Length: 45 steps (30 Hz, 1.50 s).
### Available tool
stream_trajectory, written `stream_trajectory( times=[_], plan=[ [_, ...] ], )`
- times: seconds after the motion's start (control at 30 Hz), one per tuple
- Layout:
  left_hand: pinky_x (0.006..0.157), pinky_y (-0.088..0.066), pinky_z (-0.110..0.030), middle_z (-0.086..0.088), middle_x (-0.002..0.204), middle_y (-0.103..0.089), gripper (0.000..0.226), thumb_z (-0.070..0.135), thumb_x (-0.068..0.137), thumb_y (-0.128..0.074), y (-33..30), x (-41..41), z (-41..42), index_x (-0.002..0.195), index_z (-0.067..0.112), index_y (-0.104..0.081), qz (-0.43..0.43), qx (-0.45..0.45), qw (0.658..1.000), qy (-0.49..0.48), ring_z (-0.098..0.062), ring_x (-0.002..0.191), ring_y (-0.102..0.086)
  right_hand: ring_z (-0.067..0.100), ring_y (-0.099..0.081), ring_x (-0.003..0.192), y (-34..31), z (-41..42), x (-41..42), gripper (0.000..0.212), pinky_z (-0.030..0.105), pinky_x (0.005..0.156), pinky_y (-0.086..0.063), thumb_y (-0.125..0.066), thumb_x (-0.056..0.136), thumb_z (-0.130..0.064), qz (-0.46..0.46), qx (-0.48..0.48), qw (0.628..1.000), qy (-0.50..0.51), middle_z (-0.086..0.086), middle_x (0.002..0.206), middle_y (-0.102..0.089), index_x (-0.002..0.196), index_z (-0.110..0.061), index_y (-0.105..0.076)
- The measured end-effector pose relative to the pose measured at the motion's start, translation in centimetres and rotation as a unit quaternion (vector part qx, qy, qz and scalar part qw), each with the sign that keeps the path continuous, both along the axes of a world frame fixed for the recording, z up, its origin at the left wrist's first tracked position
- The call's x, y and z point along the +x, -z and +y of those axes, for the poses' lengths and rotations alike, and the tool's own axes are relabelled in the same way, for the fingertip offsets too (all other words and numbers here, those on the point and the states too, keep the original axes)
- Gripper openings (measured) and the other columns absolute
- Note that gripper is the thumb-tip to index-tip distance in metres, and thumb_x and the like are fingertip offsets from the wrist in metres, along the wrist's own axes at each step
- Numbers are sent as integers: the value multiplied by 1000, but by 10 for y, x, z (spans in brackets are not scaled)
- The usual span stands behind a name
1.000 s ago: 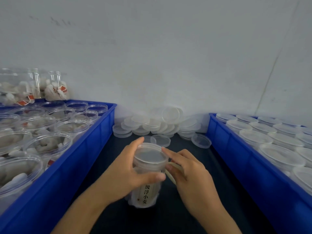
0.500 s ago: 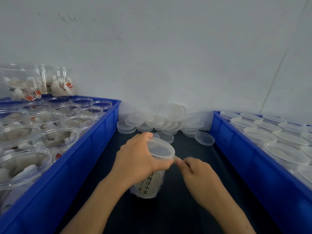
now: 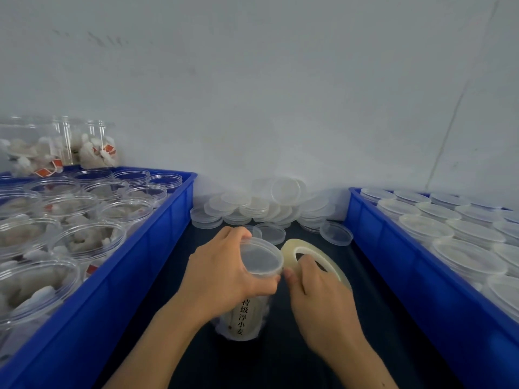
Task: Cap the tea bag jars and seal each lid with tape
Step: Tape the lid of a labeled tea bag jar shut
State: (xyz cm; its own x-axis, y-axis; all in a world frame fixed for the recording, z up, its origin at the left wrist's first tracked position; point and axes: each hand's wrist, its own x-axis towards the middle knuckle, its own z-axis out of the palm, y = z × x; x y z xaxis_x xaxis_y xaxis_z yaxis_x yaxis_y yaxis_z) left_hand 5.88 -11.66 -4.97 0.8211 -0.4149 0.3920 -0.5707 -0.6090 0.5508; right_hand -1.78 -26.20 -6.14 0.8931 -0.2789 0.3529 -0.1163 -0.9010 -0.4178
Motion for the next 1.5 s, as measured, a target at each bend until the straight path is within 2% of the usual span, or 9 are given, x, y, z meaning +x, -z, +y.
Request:
stream_trajectory(
  times=[0.07,0.2,0.33,0.53,0.7,0.9,1.07,1.37,1.5],
  plan=[
    [72,-43,-16,21,105,-49,68,69,55,-72,3,-1,0,110,40,-42,-5,-1,1000,1,4,89,-50,4,-43,56,3,5,3,20,20,53,-26,-30,101,-42,-16,-3,1000,17,-8,66,-46,87,-28,-35],
    [81,-48,-23,19,110,-48,81,73,52,-67,7,-2,-2,119,34,-43,-29,-6,999,-13,-1,94,-51,3,-45,57,9,7,8,21,18,52,-29,-28,102,-40,-26,5,999,45,-7,67,-46,94,-26,-40],
    [82,-47,-24,18,111,-47,82,73,56,-68,9,-3,-3,122,31,-44,-49,5,999,-21,-2,95,-50,4,-44,60,11,6,12,26,15,52,-31,-27,102,-39,-24,24,998,54,-8,70,-46,96,-22,-46],
    [82,-46,-25,16,110,-47,79,73,58,-68,7,-3,-6,119,30,-44,-55,13,998,-28,-3,95,-50,6,-47,65,12,4,19,30,22,55,-35,-27,102,-38,-17,68,996,55,-8,74,-50,85,-21,-45],
    [79,-45,-23,14,110,-47,77,74,58,-67,7,-2,-6,117,29,-43,-57,24,998,-29,-4,94,-50,10,-49,69,12,3,23,32,31,67,-43,-29,102,-37,-12,114,992,54,-4,77,-53,85,-19,-48],
    [72,-35,-19,14,109,-46,77,74,58,-67,8,0,-8,116,29,-43,-60,33,997,-34,-3,90,-49,11,-45,69,13,0,31,30,31,65,-36,-31,102,-36,7,162,985,64,-5,77,-50,80,-20,-45],
    [71,-35,-20,14,107,-45,78,74,58,-67,9,2,-10,116,28,-43,-68,38,996,-44,-3,88,-48,14,-46,71,14,-3,37,30,34,68,-39,-31,101,-34,5,189,979,71,-3,77,-50,80,-19,-46],
    [72,-35,-20,13,106,-44,78,73,59,-67,8,3,-12,117,27,-43,-66,49,995,-52,-4,89,-48,13,-44,68,19,-4,51,28,31,61,-34,-33,99,-29,7,220,973,76,-4,76,-49,75,-20,-44],
    [81,-42,-23,16,113,-44,85,76,54,-63,7,-6,-8,122,31,-41,-53,41,998,-11,-3,94,-49,26,-55,81,9,-21,64,40,38,74,-42,-34,101,-39,1,252,960,122,9,88,-60,93,-8,-59]
  ],
)
